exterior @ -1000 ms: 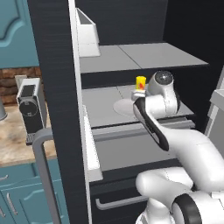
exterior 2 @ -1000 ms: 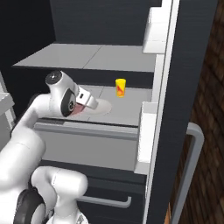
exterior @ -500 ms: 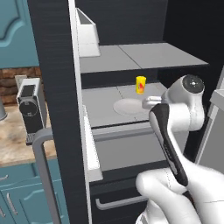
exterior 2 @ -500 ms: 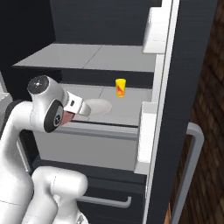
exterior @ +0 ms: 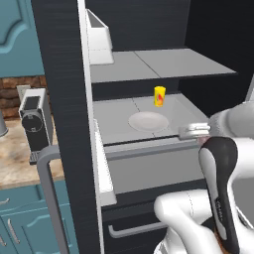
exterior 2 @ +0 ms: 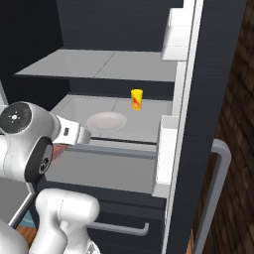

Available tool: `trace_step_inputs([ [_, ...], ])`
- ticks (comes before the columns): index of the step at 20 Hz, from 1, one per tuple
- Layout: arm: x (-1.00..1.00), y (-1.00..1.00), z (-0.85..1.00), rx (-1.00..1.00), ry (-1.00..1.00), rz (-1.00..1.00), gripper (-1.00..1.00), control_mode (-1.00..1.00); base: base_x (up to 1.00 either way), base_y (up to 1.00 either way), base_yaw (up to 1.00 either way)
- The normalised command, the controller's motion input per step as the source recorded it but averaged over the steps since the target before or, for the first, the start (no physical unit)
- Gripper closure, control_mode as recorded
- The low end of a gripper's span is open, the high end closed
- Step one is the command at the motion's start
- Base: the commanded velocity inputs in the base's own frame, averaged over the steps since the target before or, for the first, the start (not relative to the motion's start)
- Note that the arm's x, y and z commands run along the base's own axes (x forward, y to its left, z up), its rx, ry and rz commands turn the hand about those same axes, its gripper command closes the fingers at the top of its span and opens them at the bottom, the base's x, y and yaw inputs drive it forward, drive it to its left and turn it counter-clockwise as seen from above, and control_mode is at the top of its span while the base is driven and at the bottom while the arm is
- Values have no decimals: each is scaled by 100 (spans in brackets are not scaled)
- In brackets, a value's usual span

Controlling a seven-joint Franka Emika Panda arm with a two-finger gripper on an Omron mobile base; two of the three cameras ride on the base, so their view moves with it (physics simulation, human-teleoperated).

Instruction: Retrieve the steak from the fridge and place it on the saucepan with marinade on the stove.

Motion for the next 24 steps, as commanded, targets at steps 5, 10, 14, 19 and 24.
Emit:
trace_step_inputs([
  [5,-100,3,35,0,-22,15,100,-100,0,0,0],
  [10,-82,0,32,0,-25,11,100,-100,0,0,0],
  [14,-35,0,12,0,-6,4,100,-100,0,0,0],
  [19,-1,1,0,0,0,0,100,-100,0,0,0],
  [24,0,0,0,0,0,0,100,100,0,0,0],
])
